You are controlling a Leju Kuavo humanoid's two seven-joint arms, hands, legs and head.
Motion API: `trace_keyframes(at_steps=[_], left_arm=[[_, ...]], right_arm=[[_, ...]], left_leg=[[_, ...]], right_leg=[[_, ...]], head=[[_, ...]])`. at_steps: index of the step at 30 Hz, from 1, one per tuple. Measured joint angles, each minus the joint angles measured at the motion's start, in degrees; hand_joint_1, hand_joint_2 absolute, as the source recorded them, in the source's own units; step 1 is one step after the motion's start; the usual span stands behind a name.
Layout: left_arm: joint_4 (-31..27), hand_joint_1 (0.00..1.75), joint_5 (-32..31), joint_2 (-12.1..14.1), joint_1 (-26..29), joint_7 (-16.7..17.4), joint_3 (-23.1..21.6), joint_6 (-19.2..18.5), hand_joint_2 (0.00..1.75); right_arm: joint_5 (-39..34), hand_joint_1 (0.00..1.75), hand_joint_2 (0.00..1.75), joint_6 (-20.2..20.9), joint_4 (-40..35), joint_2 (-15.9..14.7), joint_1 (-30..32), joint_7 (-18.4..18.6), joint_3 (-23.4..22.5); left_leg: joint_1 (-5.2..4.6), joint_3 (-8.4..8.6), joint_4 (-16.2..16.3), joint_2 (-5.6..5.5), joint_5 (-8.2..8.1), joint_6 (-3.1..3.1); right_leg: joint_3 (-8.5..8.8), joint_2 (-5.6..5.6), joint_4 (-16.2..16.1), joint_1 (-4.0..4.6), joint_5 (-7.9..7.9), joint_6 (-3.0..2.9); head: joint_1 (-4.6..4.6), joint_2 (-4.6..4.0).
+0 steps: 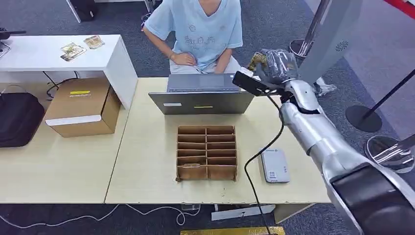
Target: Pass the card to the sensor for recognition and then transmit it.
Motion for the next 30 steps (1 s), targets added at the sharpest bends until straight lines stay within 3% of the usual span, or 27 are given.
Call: trace_keyframes(at_steps=[7, 14, 22, 30], left_arm=[[0.0, 0.0, 0.9, 0.0, -0.1, -0.2, 1.3, 0.4, 0.0], [0.0, 0.0, 0.9, -0.1, -0.2, -0.2, 2.2, 1.2, 0.0], [0.0, 0.0, -0.8, -0.2, -0.4, 0.8, 2.2, 1.5, 0.0], [0.0, 0.0, -1.7, -0.3, -0.7, 1.7, 2.2, 1.9, 0.0]], right_arm=[[2.2, 1.75, 1.75, 3.1, 4.7, 6.5, -4.3, 4.8, 1.0], [3.5, 1.75, 1.75, 4.9, 7.6, 10.9, -7.6, 8.1, 1.0], [6.2, 1.75, 1.75, 6.4, 10.1, 14.3, -8.7, 10.5, 1.2], [6.3, 1.75, 1.75, 6.8, 11.4, 15.4, -9.1, 11.0, 1.3]], left_leg=[[0.05, 0.0, 0.0, 0.0, 0.03, -0.05], [0.05, 0.0, 0.0, 0.0, 0.03, -0.05], [0.05, 0.01, 0.0, 0.01, 0.04, -0.06], [0.05, 0.01, 0.0, 0.01, 0.04, -0.06]], right_leg=[[-0.02, 0.0, 0.0, 0.07, 0.0, -0.01], [-0.01, 0.0, 0.0, 0.06, 0.0, -0.02], [-0.02, 0.0, 0.0, 0.07, 0.03, -0.06], [-0.02, 0.0, 0.0, 0.08, 0.04, -0.08]], head=[[0.02, 0.0], [0.02, 0.0], [0.02, 0.0], [0.04, 0.0]])
